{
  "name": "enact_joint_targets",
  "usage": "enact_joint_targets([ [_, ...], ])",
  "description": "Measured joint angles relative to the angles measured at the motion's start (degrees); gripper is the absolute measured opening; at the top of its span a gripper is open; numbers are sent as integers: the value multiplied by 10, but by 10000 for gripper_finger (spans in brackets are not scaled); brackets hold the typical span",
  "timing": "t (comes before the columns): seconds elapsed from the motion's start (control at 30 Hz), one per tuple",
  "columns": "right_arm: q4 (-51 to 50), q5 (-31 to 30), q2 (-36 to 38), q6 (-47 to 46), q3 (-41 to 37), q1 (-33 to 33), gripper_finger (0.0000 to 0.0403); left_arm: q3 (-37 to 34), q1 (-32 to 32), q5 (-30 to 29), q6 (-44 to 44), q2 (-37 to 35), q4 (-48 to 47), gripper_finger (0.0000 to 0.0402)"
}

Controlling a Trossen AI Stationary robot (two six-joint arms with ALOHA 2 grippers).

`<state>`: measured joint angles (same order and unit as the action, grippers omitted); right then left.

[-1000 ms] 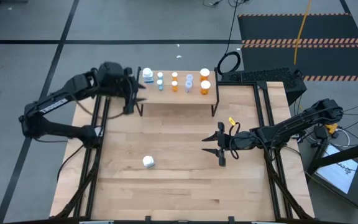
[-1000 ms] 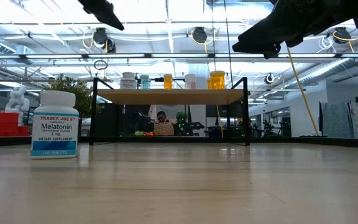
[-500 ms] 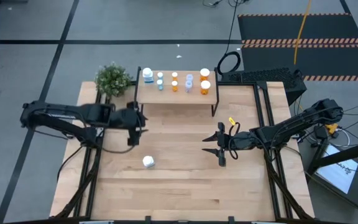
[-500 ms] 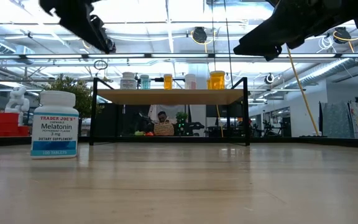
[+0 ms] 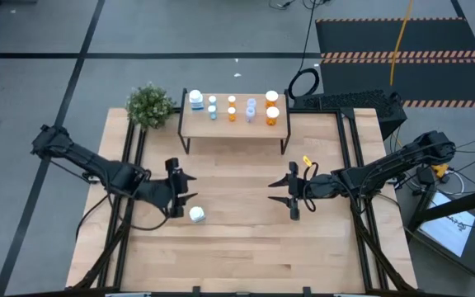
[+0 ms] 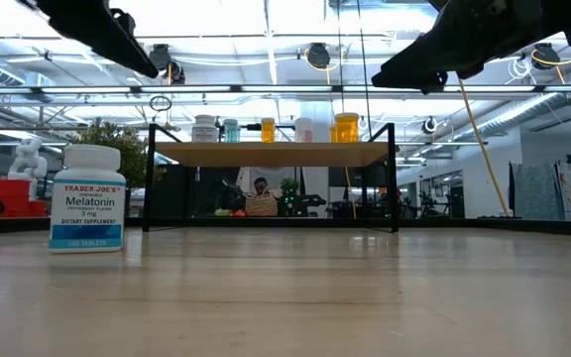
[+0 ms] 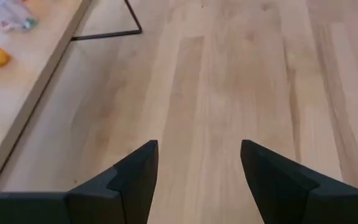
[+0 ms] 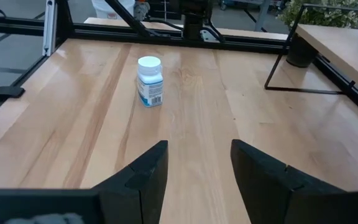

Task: Pick and place medicine bottles onto shelf by color
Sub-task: Put the white medicine bottle on the shelf aligned with the white medicine bottle

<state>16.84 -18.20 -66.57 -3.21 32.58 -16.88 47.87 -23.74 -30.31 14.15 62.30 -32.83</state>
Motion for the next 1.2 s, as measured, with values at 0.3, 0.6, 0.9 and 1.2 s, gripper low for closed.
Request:
enact_joint_targets([
  [0.3,6,2,0,5,0,0,169,-37,-69,-33,85,0,29,230],
  [0.6,20,3,0,-6,0,0,169,-96,-141,-62,196,8,109,230],
  [0.9,21,-2,0,-5,0,0,169,-108,-199,-153,263,77,121,230],
  [1.2,21,-14,0,-14,0,0,169,-108,-221,-190,276,130,121,233],
])
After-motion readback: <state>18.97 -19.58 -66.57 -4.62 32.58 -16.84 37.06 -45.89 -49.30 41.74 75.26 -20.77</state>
